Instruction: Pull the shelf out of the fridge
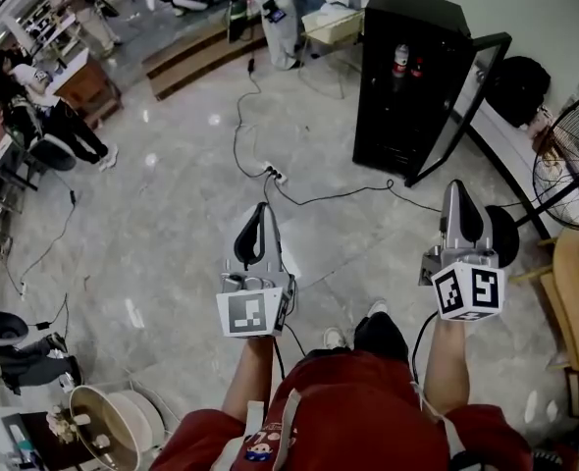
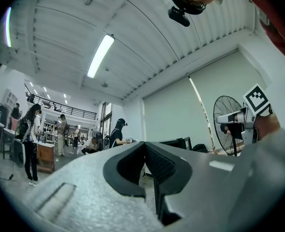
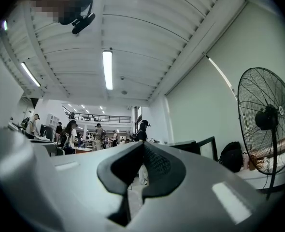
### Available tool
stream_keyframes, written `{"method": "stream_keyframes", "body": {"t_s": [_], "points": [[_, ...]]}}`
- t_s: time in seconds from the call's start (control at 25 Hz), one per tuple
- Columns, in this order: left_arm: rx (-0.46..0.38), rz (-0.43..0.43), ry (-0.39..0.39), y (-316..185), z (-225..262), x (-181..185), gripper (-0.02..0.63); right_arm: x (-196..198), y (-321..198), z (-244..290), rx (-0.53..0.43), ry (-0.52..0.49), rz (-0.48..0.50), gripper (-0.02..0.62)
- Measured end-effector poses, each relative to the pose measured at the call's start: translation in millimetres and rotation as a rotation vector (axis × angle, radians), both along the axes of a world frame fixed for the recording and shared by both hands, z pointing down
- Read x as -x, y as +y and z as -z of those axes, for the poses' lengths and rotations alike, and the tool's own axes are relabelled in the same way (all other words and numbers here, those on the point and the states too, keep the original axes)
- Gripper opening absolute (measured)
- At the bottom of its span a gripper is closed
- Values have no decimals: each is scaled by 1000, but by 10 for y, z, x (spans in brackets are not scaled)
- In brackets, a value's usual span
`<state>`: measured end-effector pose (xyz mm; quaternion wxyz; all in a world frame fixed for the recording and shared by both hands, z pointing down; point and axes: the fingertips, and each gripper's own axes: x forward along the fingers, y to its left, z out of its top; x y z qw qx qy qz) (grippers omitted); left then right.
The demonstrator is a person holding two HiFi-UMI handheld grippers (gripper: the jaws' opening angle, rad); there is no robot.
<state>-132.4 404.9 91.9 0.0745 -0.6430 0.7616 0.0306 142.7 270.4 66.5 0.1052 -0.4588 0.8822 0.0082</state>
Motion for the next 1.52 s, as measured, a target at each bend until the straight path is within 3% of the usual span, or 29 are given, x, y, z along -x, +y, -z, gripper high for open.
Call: {"method": "stream_keyframes", "body": {"t_s": [0.32, 0.64, 1.52], "points": [[-22, -29, -7, -106, -33, -8, -3, 50, -67, -83, 14, 5, -5, -3], [3, -51, -22, -555, -177, 5, -3, 117, -455, -270, 39, -20, -2, -3], [75, -81, -56, -3017, -193, 100, -3, 339, -2748, -486, 71, 28, -16, -3]]}}
